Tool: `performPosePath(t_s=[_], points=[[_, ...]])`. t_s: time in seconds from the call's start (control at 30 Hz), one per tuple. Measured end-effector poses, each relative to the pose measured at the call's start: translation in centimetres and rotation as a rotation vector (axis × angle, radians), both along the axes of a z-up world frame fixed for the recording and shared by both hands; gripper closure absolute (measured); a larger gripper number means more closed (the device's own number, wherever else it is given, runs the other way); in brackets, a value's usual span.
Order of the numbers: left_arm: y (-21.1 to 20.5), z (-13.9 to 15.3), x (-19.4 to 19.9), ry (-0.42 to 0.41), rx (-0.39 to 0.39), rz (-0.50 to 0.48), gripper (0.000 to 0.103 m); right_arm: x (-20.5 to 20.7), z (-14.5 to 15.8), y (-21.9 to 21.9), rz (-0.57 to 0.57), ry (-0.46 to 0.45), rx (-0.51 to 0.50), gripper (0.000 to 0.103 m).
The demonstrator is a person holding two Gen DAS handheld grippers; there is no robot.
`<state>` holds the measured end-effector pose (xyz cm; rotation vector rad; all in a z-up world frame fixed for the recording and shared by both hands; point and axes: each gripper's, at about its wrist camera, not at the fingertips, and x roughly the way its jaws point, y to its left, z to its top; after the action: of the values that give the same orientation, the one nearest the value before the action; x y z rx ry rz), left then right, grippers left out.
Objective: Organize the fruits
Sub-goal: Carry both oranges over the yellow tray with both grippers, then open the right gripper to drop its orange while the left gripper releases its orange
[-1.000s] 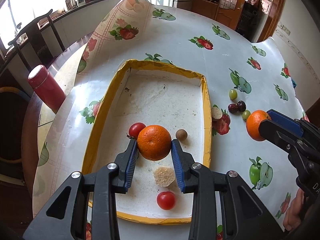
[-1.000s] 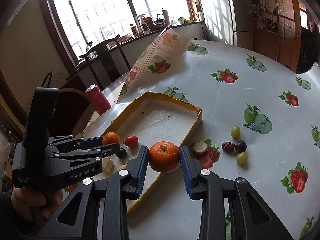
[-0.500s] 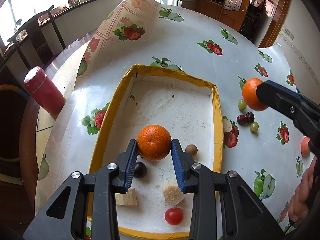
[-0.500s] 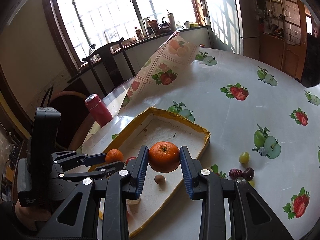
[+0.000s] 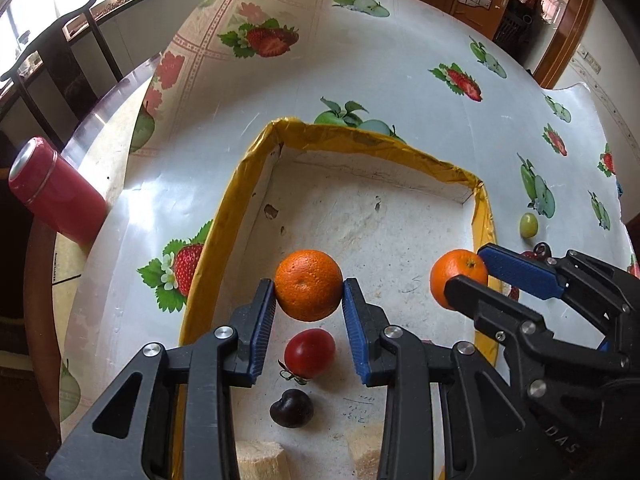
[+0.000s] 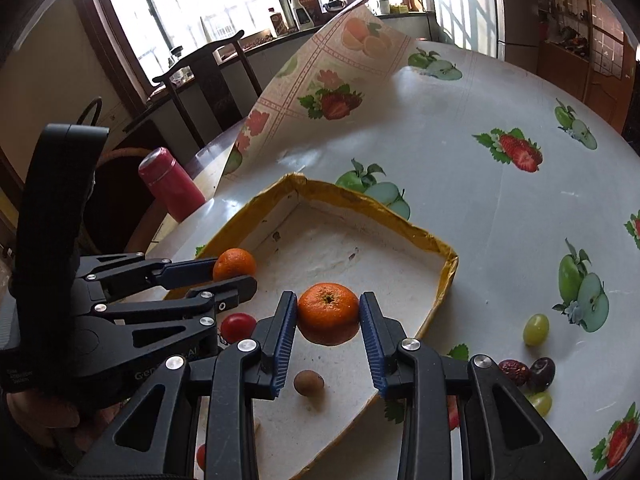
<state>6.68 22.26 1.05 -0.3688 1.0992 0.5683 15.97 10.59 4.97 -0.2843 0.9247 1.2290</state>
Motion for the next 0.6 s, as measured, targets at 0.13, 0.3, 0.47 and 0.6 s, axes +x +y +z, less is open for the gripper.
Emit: performPosePath(t_s=[0.13,0.3,0.47,0.6], points=[[0.4,-1.7,0.2,0.026,-0.021,0.006,0.071,-0.5,-2.5,1.2,0.029,-0.013,-0.056,0.070],[0.3,-2.4,0.3,0.030,-0.026,0.002,0.071,-0.9,-4.1,2.2,0.067,-0.028,-0.097,0.069],[0.8,-2.3,-0.1,0.016,-0.064,0.036,0.059,-1.0,-4.4,2.2,0.081,-0.037,-0.104,0.063],[0.9,-1.4,-0.9,-0.015,-0.066,0.046,0.058,-0.9,-3.7,1.5,0.077,-0.049,-0.092,0.062]])
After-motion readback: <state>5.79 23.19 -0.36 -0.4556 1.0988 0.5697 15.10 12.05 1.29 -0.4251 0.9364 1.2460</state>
